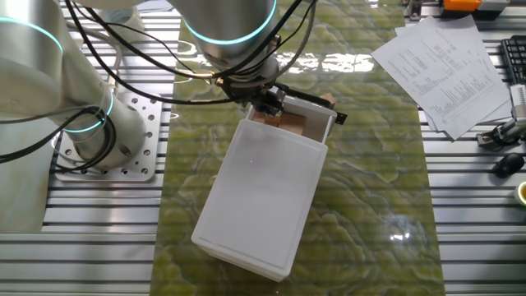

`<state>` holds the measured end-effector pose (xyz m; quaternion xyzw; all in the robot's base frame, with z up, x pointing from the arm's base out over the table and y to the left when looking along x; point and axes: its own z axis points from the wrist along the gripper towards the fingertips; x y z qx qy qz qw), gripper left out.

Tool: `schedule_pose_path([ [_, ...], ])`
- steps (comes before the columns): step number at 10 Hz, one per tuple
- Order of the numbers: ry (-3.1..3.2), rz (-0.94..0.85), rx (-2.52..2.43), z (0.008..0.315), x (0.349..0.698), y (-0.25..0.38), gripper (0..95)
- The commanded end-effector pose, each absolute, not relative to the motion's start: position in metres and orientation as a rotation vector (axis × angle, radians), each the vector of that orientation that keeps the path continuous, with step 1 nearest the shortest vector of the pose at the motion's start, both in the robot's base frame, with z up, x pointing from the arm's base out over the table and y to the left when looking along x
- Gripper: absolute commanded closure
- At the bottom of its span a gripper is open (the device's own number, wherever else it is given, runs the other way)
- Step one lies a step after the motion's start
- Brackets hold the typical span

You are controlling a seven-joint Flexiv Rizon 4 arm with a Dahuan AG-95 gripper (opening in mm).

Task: Take something out of a drawer

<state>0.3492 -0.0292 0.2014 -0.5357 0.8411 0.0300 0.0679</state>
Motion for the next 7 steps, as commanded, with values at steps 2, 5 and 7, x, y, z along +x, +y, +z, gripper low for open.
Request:
schedule_pose_path([
  [2, 2.515, 0.096, -1.633, 0.1993, 0.3484, -0.0334, 57.0],
  [5, 2.503, 0.105, -1.642, 0.1984, 0.3482, -0.0353, 57.0],
  [7, 2.509, 0.106, -1.634, 0.2004, 0.3485, -0.0327, 57.0],
])
